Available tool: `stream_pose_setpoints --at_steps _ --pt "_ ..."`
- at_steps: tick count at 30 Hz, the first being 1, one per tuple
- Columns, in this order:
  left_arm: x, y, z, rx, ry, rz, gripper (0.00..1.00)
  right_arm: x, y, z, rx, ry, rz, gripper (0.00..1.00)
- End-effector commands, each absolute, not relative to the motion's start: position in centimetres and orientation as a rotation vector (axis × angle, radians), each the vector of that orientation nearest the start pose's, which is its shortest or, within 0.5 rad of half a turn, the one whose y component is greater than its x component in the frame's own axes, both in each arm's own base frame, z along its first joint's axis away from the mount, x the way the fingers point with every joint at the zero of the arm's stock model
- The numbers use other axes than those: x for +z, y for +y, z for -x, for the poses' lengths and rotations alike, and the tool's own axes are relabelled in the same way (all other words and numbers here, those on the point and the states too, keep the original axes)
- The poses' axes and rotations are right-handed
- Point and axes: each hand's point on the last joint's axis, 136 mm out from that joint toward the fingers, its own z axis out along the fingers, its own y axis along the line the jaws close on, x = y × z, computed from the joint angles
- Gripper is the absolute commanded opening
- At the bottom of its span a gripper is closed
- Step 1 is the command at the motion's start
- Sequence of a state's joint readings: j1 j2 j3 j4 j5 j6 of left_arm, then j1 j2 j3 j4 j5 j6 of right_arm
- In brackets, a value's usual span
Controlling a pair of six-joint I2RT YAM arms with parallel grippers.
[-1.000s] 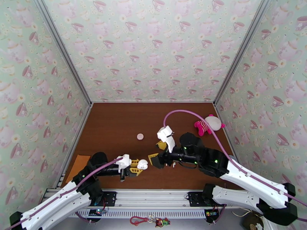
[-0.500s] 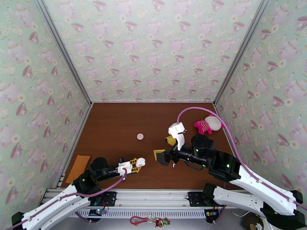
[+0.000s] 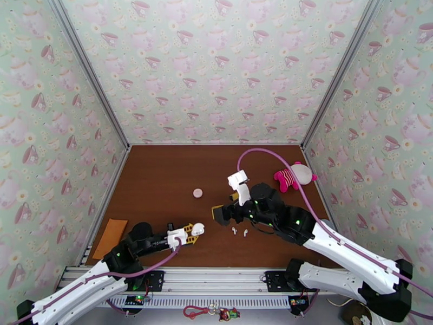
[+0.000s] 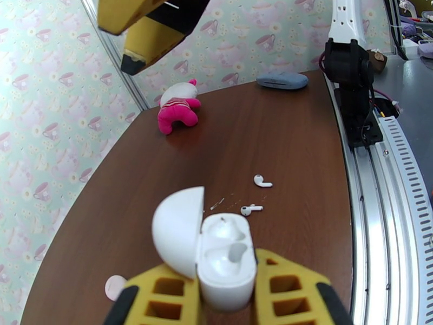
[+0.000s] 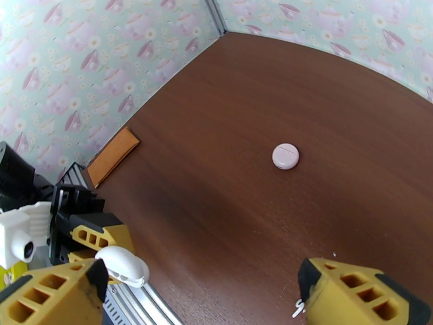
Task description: Insert the wireless bluetooth earbuds into the charging case
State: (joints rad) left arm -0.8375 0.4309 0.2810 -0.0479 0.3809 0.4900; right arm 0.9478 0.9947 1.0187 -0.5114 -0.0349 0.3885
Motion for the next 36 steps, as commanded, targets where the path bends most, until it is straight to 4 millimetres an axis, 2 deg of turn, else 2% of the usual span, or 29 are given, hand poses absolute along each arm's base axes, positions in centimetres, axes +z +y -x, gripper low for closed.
stream_pose_setpoints --at_steps 1,5,10,14,20,26,36 --pt "21.3 -23.6 -12.4 -0.606 1.173 -1.277 0.00 28.1 26.4 -20.0 0.826 2.136 0.458 0.99" --pt "20.9 -22.8 -12.4 -0.556 1.183 -1.277 0.00 25.1 23.9 -21.1 0.697 2.269 0.261 0.99" --pt "21.0 -22.5 -12.0 -0.549 1.162 -1.282 0.00 21.6 22.1 -20.2 0.615 2.416 0.155 0.99" --pt "21.2 -22.2 -11.6 -0.555 1.149 -1.281 0.00 18.6 20.4 -19.4 0.510 2.513 0.100 0.99" --pt "21.1 -22.3 -11.2 -0.582 1.152 -1.288 0.00 15.9 18.9 -18.9 0.370 2.595 0.110 0.97" --pt "20.2 -22.9 -10.7 -0.600 1.156 -1.333 0.00 13.7 19.3 -19.5 0.261 2.654 0.135 0.92" --pt "20.6 -22.7 -10.8 -0.582 1.145 -1.316 0.00 10.2 20.4 -19.9 0.152 2.768 0.137 0.80"
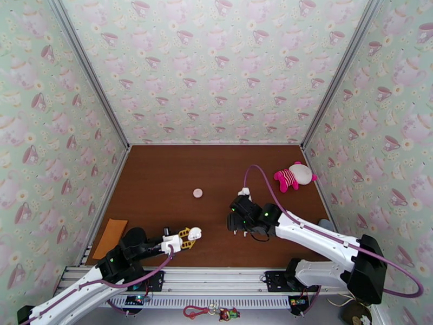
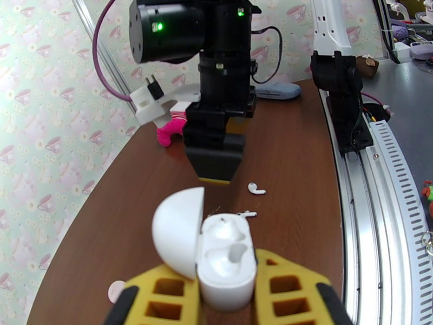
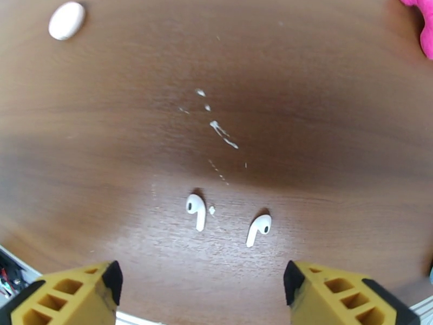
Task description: Insert the wireless bluetooth earbuds into the charging case
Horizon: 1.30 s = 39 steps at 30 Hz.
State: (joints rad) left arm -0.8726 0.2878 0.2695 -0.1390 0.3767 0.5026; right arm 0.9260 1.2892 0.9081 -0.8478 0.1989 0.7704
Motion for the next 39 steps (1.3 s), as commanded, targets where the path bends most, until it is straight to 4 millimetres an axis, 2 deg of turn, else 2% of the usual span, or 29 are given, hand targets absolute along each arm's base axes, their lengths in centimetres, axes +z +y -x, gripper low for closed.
stream_pose_setpoints --at_steps 1,8,20,39 --pt "20.6 -22.7 -10.9 -0.578 1.149 -1.314 0.00 9.9 20.7 -20.0 0.154 2.774 0.133 0.78" --pt "20.4 -22.8 -11.0 -0.567 1.150 -1.316 0.00 7.3 22.4 -20.2 0.155 2.850 0.095 0.66" --pt "20.3 -22.7 -11.1 -0.556 1.149 -1.320 0.00 5.1 23.5 -20.8 0.108 2.898 0.090 0.48" --pt "20.0 -22.8 -11.1 -0.554 1.158 -1.330 0.00 2.7 23.4 -21.1 0.013 2.932 0.095 0.34"
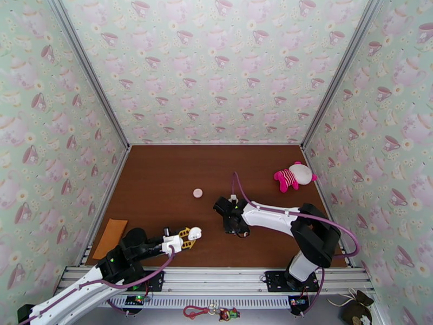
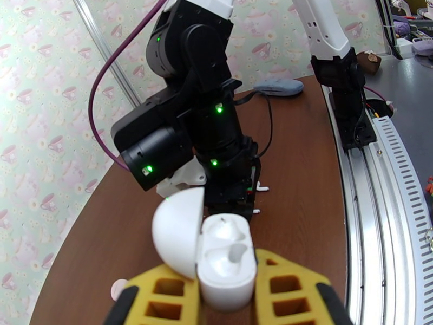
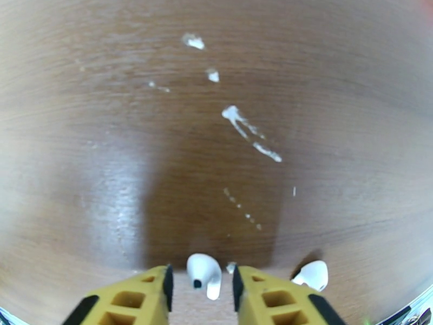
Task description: Insert the wireless bluetooth earbuds into the charging case
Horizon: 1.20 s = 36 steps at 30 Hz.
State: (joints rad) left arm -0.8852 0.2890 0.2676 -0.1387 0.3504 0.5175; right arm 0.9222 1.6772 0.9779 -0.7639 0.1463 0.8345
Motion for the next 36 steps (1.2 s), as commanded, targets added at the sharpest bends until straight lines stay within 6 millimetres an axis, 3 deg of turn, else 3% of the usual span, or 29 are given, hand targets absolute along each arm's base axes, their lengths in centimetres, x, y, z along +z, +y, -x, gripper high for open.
stream_pose_setpoints --at_steps 1,26,36 --pt "20.00 -22.76 -11.11 -0.554 1.158 -1.330 0.00 2.62 23.36 -21.09 0.011 2.934 0.093 0.34" --pt "19.62 -22.77 -11.10 -0.550 1.164 -1.343 0.00 1.67 23.24 -20.91 0.007 2.957 0.062 0.25" --pt "19.56 -22.76 -11.08 -0.550 1.165 -1.346 0.00 2.21 23.50 -20.90 0.039 2.953 0.057 0.20"
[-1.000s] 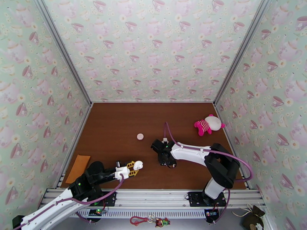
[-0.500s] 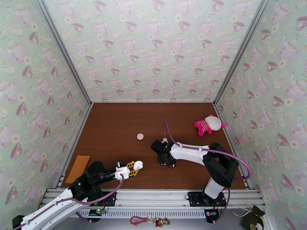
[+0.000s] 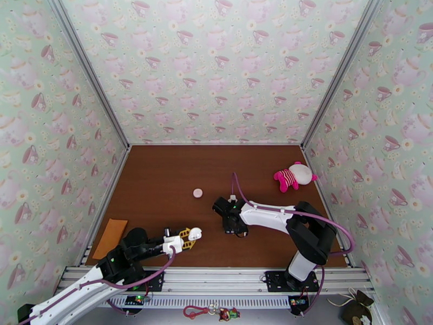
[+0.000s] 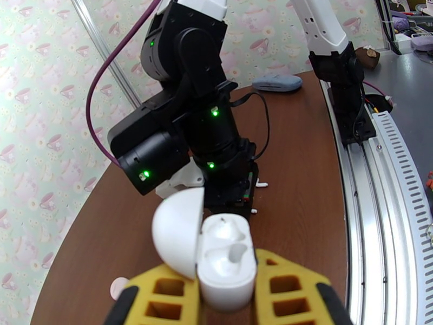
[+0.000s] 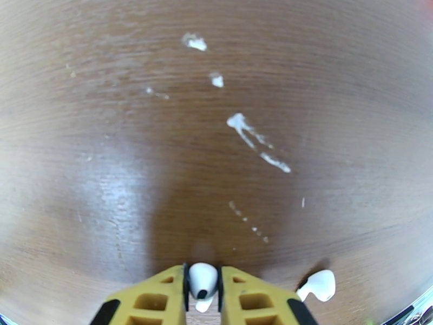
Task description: Insert the wireless bluetooth earbuds into the charging case
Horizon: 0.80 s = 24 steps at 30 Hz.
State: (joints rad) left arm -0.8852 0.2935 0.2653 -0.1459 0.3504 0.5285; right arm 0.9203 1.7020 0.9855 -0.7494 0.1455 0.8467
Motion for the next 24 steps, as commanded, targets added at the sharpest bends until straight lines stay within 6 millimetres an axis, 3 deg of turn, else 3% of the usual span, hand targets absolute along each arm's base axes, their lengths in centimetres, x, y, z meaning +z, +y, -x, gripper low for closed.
stream_pose_setpoints --at_steps 1,24 --pt "19.6 -22.8 -11.1 -0.550 1.163 -1.345 0.00 2.3 23.5 -20.9 0.038 2.951 0.057 0.20" --pt "19.6 -22.8 -11.0 -0.554 1.163 -1.347 0.00 4.0 24.0 -20.5 0.146 2.937 0.064 0.20"
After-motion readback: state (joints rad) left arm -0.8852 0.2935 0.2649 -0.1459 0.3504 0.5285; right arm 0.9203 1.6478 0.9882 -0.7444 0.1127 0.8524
